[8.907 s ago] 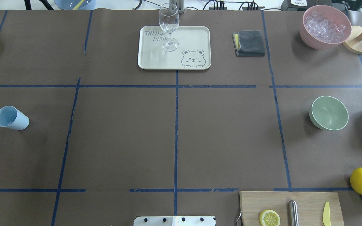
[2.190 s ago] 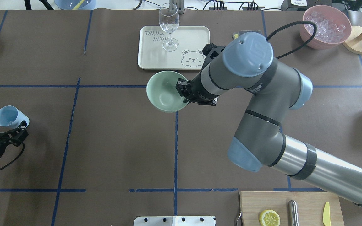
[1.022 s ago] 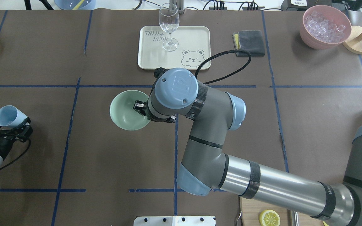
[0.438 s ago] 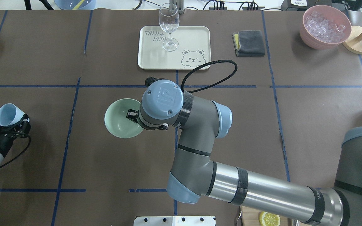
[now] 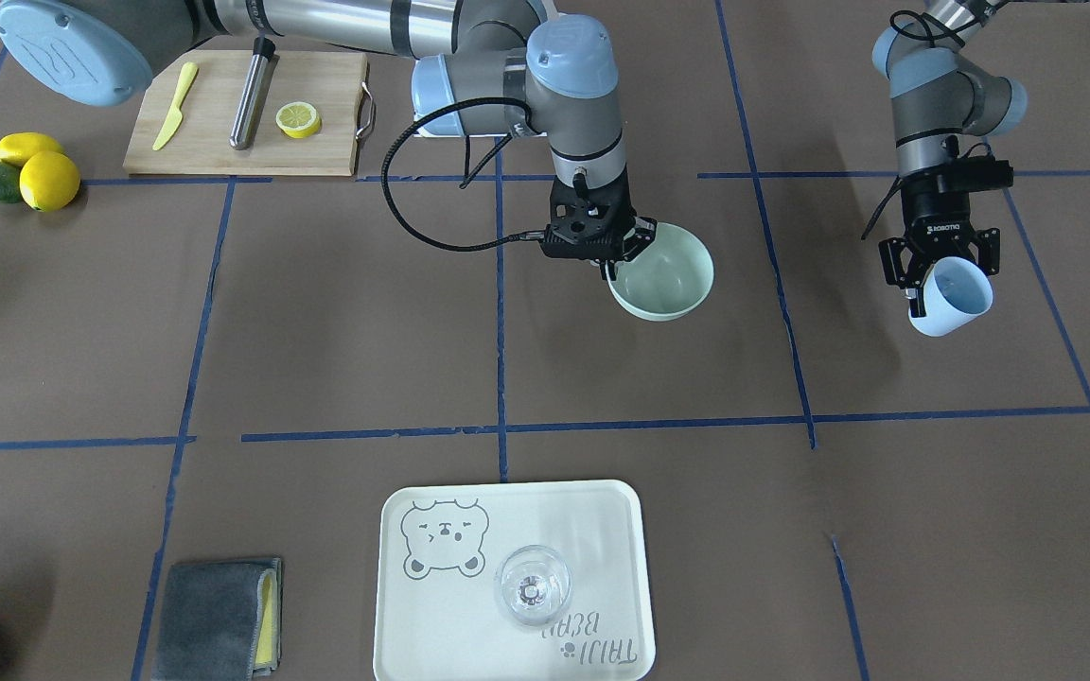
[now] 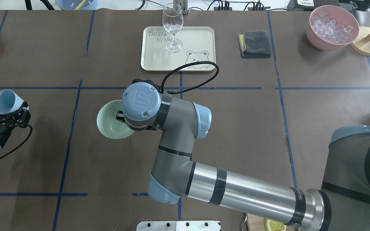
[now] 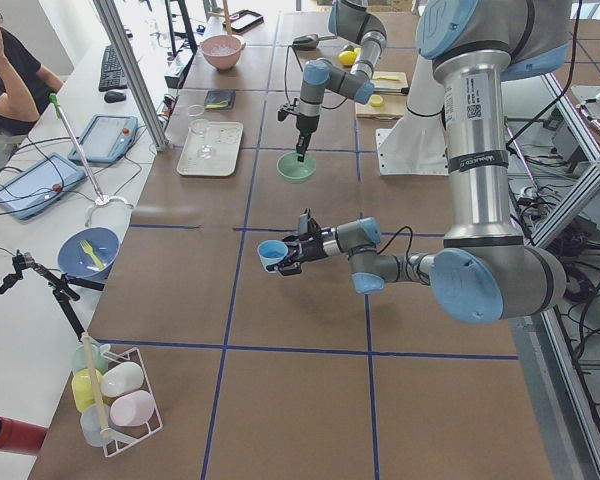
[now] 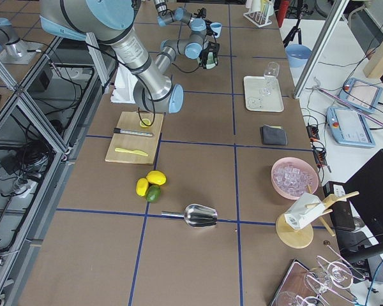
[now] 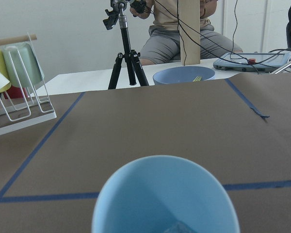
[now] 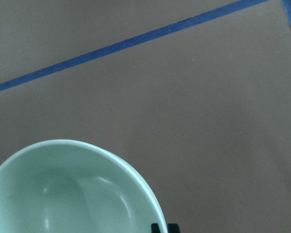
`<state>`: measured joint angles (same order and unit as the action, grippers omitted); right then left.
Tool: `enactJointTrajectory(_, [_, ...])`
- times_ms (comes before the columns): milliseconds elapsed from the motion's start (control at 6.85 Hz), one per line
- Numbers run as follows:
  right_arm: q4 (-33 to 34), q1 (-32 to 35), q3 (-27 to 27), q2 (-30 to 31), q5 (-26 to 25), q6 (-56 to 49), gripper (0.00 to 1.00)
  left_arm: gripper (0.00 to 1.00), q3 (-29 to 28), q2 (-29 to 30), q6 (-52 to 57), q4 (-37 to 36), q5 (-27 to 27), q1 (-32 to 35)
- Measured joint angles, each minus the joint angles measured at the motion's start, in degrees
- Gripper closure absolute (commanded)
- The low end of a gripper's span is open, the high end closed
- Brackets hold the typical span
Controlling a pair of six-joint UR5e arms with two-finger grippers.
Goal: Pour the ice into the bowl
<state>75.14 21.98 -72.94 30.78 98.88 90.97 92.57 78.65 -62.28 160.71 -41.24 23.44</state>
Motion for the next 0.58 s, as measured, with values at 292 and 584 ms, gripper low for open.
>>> enactJointTrajectory(292, [-2.9, -0.6, 4.9, -1.8, -1.6, -0.2, 0.78, 1.00, 2.1, 0.1, 1.9, 0.3, -0.5, 0.8])
enactJointTrajectory(584, [-3.7, -0.6, 6.0, -1.8, -2.0, -0.1, 0.00, 1.00, 2.9, 0.5, 2.3, 0.3, -0.5, 1.0])
